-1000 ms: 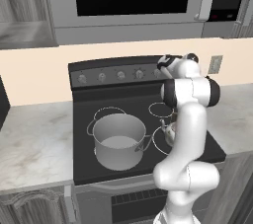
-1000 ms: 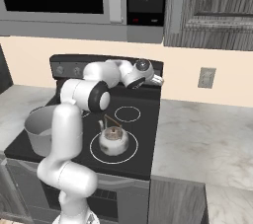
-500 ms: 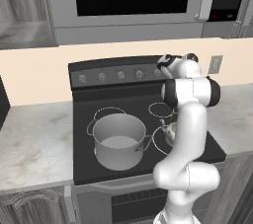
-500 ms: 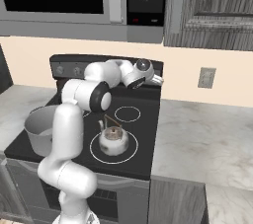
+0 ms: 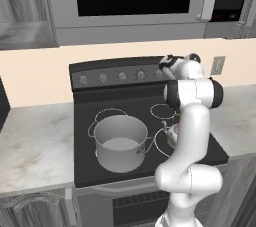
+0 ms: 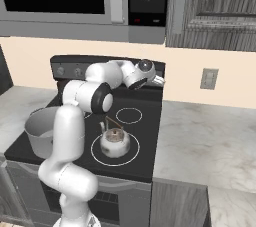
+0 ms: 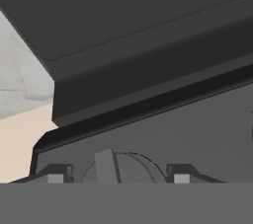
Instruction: Pick the kettle from the cabinet and place it on a stove burner. Then pick the pot from the counter and place it on another stove burner. Finally, turn both burners on.
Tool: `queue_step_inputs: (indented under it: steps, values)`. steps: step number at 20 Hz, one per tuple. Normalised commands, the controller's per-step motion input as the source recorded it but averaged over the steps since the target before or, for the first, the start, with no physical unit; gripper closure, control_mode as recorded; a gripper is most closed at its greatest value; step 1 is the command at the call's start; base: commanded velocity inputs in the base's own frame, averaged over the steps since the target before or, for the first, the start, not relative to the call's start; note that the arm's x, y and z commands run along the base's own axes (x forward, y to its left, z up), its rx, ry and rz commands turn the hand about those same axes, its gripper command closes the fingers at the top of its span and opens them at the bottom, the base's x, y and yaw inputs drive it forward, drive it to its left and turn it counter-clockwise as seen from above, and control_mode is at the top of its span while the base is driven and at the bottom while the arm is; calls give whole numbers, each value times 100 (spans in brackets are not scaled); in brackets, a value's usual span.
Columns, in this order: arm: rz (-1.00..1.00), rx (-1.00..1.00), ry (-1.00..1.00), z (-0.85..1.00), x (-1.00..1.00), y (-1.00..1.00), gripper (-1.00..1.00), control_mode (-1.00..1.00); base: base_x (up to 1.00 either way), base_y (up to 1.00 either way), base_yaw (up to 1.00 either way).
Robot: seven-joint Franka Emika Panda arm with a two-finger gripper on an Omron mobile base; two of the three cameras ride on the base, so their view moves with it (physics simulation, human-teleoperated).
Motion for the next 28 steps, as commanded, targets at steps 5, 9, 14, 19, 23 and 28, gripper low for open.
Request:
queue_step_inputs:
  steps: [5,9,14,19,23,28]
  values:
    - [0,0,0,-5,0,0,100,-100,0,0,0]
    - [5,0,0,-14,0,-9,100,-100,0,0,0]
    - [4,0,0,-19,0,-31,100,-100,0,0,0]
    - [3,0,0,-18,0,-30,100,-100,0,0,0]
    - [4,-1,0,-16,0,-23,100,-100,0,0,0]
    - [6,-11,-1,-12,0,-17,100,-100,0,0,0]
